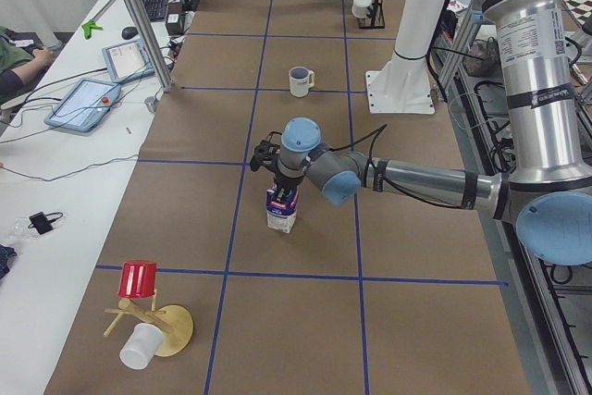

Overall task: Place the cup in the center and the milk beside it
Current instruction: 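Reach the left gripper down and grasp the milk carton top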

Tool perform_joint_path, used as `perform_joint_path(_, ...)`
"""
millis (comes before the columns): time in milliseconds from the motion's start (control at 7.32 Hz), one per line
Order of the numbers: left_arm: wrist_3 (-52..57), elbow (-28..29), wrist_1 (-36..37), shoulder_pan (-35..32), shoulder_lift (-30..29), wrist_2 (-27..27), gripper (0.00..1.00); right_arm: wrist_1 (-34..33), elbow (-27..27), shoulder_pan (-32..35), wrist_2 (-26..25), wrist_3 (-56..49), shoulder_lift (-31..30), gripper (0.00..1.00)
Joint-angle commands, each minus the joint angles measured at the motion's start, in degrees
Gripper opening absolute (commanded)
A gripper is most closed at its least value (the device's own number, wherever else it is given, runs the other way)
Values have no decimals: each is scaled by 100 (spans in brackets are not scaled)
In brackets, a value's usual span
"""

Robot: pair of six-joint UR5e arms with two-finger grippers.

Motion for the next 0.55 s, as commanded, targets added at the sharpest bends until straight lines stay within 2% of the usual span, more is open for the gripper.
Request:
perform_joint_path(0,-9,-41,8,-13,-20,40,0,0,9,0,0,-7,-9,100)
perform_joint_path(273,-166,-539,330,-40,-63,-274,0,0,0,0,0,-16,-9,100)
perform_joint_path(410,-750,-777,664,-31,-386,-311,0,0,0,0,0,-24,-26,100)
